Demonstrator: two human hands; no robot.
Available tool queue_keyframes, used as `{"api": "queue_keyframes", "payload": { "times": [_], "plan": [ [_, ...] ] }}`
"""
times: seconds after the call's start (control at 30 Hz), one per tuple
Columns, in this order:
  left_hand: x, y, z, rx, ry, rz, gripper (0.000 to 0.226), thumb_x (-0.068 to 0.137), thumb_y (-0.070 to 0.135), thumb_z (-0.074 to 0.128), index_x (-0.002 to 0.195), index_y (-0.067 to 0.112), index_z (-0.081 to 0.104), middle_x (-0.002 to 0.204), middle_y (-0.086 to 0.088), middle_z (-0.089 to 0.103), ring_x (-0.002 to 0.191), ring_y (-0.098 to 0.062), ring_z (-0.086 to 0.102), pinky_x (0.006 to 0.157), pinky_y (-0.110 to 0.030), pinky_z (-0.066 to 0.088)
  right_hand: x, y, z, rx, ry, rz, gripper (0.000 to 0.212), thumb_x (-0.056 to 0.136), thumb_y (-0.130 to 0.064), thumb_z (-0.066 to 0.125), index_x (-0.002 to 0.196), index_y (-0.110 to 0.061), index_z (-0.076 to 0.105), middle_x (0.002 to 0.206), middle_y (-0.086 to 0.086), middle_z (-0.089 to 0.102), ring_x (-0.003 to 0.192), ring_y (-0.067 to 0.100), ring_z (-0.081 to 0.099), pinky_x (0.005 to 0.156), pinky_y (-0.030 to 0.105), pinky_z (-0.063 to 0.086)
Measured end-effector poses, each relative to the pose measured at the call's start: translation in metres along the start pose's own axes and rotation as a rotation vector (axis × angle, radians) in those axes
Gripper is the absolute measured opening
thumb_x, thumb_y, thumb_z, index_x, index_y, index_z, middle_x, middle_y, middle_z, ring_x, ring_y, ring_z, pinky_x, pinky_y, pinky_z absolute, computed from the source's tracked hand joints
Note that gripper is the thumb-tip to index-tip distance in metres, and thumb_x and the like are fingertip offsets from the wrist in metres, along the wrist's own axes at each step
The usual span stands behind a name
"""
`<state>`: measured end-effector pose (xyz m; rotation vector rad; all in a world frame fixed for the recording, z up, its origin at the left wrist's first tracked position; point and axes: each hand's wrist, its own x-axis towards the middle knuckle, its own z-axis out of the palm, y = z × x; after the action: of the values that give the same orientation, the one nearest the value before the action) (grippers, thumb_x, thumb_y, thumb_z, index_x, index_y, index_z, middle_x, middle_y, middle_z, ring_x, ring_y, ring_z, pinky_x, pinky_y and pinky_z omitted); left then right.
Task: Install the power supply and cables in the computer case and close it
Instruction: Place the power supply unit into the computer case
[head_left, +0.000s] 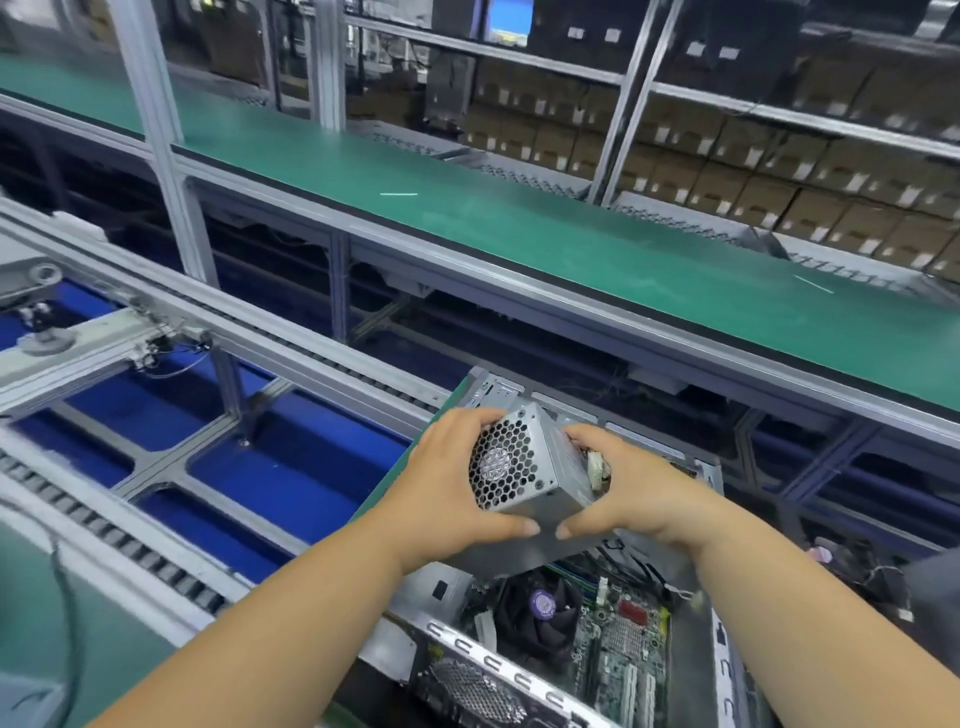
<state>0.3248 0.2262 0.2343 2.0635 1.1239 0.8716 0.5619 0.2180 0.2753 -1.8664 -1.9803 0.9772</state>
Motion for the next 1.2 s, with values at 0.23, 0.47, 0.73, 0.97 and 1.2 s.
{"api": "queue_keyframes", "payload": {
  "times": [0.23, 0.47, 0.73, 0.97, 1.2],
  "plan": [
    [-0.018, -0.001, -0.022, -0.222, 0.027, -0.18, 0.07, 0.068, 0.062, 0.072, 0.131, 0.048, 0.045, 0.131, 0.025, 0.048, 0.124, 0.006, 0.045, 0.104, -0.029, 0.04, 0.024, 0.003, 0.003, -0.07, -0.046, -0.125, 0.113, 0.037, -0.059, 0.088, 0.135, -0.057, 0.031, 0.138, -0.023, 0.043, 0.122, 0.011, 0.05, 0.103, 0.038, 0.046],
    [-0.054, -0.005, -0.022, -0.294, 0.304, -0.424, 0.026, 0.093, 0.059, 0.046, 0.118, 0.055, 0.055, 0.12, 0.034, 0.056, 0.106, 0.022, 0.047, 0.083, -0.017, 0.039, 0.037, 0.007, 0.002, -0.136, -0.129, -0.282, 0.117, 0.036, -0.056, 0.089, 0.137, -0.055, 0.03, 0.137, -0.025, 0.043, 0.112, 0.006, 0.054, 0.095, 0.033, 0.049],
    [-0.076, 0.002, -0.006, -0.295, 0.457, -0.536, 0.022, 0.097, 0.053, 0.043, 0.11, 0.053, 0.061, 0.121, 0.031, 0.054, 0.105, 0.022, 0.047, 0.081, -0.016, 0.04, 0.044, 0.009, -0.001, -0.124, -0.151, -0.379, 0.107, 0.035, -0.057, 0.086, 0.125, -0.064, 0.029, 0.127, -0.028, 0.044, 0.111, 0.003, 0.052, 0.092, 0.03, 0.045],
    [-0.084, 0.004, 0.006, -0.229, 0.491, -0.611, 0.027, 0.099, 0.051, 0.04, 0.112, 0.045, 0.062, 0.124, 0.026, 0.051, 0.115, 0.008, 0.046, 0.092, -0.023, 0.034, 0.041, 0.019, -0.001, -0.088, -0.13, -0.477, 0.102, 0.038, -0.058, 0.088, 0.127, -0.056, 0.039, 0.127, -0.029, 0.047, 0.11, -0.003, 0.052, 0.089, 0.03, 0.048],
    [-0.087, 0.007, 0.013, -0.188, 0.478, -0.649, 0.024, 0.101, 0.046, 0.037, 0.108, 0.047, 0.06, 0.116, 0.032, 0.05, 0.102, 0.02, 0.042, 0.079, -0.01, 0.03, 0.028, 0.02, -0.002, -0.101, -0.081, -0.539, 0.102, 0.041, -0.056, 0.083, 0.13, -0.058, 0.035, 0.129, -0.033, 0.042, 0.105, -0.002, 0.053, 0.079, 0.027, 0.047]
  ]
}}
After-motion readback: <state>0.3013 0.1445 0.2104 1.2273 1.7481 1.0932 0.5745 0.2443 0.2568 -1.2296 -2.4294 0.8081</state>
